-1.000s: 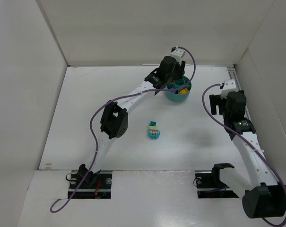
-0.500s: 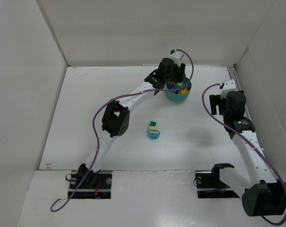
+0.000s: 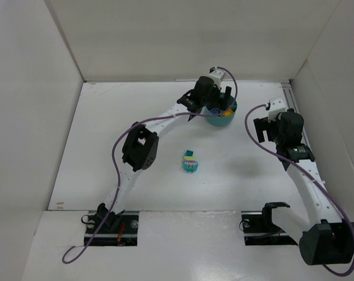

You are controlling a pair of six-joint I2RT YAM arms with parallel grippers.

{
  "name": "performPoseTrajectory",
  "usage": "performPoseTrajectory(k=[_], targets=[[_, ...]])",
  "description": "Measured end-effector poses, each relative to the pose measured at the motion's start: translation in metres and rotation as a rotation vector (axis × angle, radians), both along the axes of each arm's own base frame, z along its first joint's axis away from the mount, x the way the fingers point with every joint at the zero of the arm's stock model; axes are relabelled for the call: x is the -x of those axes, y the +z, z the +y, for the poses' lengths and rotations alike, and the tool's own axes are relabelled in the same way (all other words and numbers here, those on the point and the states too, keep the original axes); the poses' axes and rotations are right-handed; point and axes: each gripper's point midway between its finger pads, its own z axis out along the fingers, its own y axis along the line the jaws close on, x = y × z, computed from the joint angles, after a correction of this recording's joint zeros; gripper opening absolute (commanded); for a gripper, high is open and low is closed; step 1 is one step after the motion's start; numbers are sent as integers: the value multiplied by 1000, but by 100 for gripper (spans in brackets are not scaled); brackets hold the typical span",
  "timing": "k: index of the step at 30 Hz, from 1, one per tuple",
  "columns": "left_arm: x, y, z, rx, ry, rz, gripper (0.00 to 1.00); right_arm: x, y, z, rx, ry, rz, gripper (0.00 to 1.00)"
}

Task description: Sort the legos into containers by color

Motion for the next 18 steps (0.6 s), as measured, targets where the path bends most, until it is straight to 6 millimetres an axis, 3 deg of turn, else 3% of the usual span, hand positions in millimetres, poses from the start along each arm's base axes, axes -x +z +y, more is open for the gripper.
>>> performPoseTrajectory(k=[4, 7, 9, 11, 14, 16, 18], targets=[[27, 2, 28, -34, 9, 51, 100, -9, -1, 21, -11, 143, -5, 100], [52, 27, 66, -12, 45, 75, 100, -14, -5, 37, -13, 230, 2, 100], [69, 51, 105, 26, 102, 66, 100, -19, -17, 59, -9, 310, 40, 100], [87, 74, 147, 72, 188, 47, 100, -21, -33, 83, -4, 385, 90, 100], [113, 89, 205, 123, 327, 30, 100, -20, -57, 130, 10, 516, 171, 100], [134, 82, 230, 147, 396, 43, 100, -13, -72, 169, 2, 607, 222, 100], [155, 62, 249, 151, 449, 83, 100, 0, -85, 208, -20, 684, 269, 100]])
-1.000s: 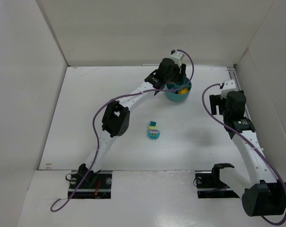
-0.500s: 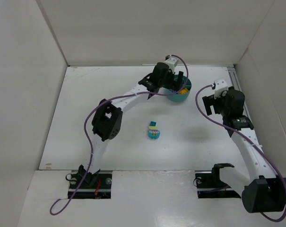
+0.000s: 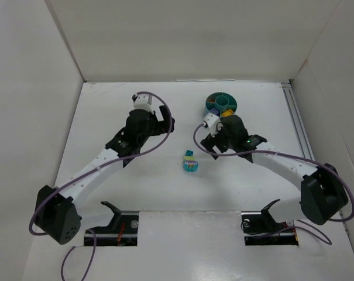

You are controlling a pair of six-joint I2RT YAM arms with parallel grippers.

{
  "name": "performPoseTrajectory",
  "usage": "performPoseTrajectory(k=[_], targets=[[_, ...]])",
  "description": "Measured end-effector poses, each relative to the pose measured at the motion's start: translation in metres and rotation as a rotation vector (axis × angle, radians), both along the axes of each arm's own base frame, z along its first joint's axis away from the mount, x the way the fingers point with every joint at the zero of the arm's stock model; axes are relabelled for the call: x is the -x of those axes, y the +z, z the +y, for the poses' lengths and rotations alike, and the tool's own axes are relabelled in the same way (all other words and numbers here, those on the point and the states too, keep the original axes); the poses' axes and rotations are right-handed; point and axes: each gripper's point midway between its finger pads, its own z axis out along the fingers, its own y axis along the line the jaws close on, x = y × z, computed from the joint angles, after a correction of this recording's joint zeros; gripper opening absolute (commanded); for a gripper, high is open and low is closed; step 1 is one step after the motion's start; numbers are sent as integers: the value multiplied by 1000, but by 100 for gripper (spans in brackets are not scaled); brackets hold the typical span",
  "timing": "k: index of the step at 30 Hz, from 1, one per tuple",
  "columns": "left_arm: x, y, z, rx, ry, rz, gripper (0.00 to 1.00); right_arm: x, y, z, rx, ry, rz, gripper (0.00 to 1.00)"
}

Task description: Sort the legos into containers by color

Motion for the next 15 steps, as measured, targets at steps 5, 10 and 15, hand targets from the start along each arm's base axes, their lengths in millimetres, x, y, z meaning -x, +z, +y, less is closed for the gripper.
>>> performPoseTrajectory(k=[5, 10, 15], targets=[[45, -59, 35, -13, 76, 133, 100, 42, -30, 82, -32, 84, 125, 100], [65, -58, 51, 13, 103, 142, 100, 66, -50, 126, -61, -18, 192, 100], [73, -42, 54, 70, 100, 95, 100, 60, -64, 120, -91, -238, 207, 100]])
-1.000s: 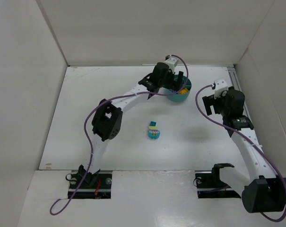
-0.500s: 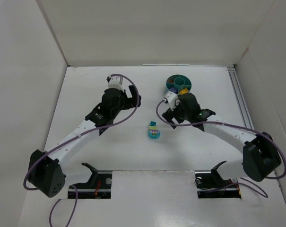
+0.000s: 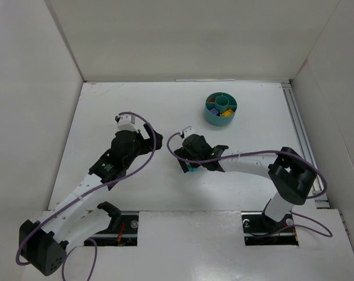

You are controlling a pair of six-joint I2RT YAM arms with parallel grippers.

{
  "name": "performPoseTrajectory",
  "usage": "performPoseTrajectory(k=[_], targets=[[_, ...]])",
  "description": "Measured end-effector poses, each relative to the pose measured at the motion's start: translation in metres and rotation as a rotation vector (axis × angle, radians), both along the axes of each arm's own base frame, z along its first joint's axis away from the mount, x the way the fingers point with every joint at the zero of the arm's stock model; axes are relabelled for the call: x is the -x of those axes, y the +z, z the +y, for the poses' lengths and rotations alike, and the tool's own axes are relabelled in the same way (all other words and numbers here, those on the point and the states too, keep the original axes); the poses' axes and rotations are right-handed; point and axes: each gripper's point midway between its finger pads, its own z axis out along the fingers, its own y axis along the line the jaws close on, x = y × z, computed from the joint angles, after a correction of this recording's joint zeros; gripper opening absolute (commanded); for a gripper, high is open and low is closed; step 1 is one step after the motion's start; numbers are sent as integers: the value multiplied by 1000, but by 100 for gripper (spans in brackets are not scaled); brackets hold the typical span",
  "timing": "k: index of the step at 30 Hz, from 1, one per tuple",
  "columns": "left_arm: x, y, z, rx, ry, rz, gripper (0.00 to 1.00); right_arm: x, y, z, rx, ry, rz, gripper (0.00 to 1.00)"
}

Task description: Sort the legos into containers by color

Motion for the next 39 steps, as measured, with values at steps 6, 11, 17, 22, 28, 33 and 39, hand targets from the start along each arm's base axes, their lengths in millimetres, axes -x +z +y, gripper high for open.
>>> performPoseTrajectory(k=[6, 11, 17, 22, 28, 33, 39], targets=[[3, -9, -1, -1, -9, 21, 100, -5, -20, 2, 8, -100, 40, 100], [2, -14, -3, -9, -14, 35, 100, 0, -32, 3, 9, -108, 83, 92], [-1, -12, -5, -5, -19, 26, 100, 5, -31, -3, 6, -124, 93, 66], [-1, -18, -7, -12, -28, 41, 100, 17, -31, -21, 21, -150, 106, 45], [-2, -24, -14, -16, -64, 57, 100, 23, -23, -41, 89, -50, 44, 37], [0, -28, -31, -13, -163, 62, 100, 14, 11, -37, 111, 204, -91, 34], [17, -30, -65, 28, -394, 75, 100, 26, 72, -9, 42, 651, -329, 35]])
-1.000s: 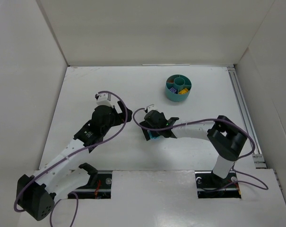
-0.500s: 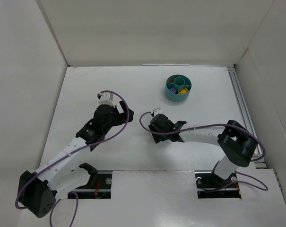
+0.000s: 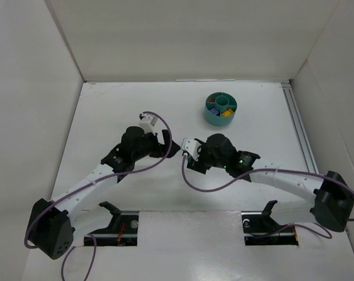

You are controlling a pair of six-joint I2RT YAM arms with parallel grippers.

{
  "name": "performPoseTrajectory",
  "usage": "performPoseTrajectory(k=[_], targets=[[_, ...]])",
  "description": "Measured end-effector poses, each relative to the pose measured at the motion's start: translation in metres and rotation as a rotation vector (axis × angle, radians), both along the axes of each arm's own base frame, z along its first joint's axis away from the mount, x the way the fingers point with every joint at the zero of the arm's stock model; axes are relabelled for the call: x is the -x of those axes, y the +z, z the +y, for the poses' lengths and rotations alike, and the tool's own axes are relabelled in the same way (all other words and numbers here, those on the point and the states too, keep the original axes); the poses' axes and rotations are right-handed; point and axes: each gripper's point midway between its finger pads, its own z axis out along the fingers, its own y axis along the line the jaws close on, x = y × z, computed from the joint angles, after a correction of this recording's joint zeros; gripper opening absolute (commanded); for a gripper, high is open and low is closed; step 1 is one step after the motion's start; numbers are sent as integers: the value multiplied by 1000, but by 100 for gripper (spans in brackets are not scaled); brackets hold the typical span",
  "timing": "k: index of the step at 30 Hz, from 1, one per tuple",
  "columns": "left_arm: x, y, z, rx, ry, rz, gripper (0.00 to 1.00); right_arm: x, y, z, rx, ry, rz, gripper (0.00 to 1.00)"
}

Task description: Sort the legos into containers by color

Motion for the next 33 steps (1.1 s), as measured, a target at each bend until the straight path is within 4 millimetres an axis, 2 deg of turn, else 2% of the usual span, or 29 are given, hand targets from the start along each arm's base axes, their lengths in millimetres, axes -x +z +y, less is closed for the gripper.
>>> performPoseTrajectory(k=[5, 9, 11, 13, 14, 16, 23, 24, 28, 30, 33], targets=[[17, 25, -28, 120, -189, -42, 100, 19, 47, 20, -94, 265, -152, 35], [30, 42, -45, 200, -322, -70, 98, 27, 54, 25, -107, 344, -182, 34], [36, 43, -51, 227, -375, -57, 90, 28, 56, 26, -107, 364, -196, 33], [43, 44, -58, 260, -435, -41, 75, 28, 58, 26, -106, 369, -210, 33], [44, 45, -60, 268, -448, -38, 75, 28, 60, 25, -106, 370, -218, 33], [50, 47, -64, 292, -489, -25, 64, 26, 64, 23, -105, 361, -235, 33], [61, 54, -67, 326, -558, -20, 42, 18, 78, 14, -105, 302, -286, 33], [61, 54, -67, 326, -557, -20, 31, 18, 77, 14, -103, 301, -286, 33], [57, 52, -65, 328, -528, 1, 6, 15, 78, 13, -97, 291, -298, 33], [57, 50, -64, 322, -520, 5, 0, 15, 75, 14, -93, 290, -290, 33], [55, 48, -62, 311, -498, 9, 0, 14, 73, 14, -90, 284, -281, 33]])
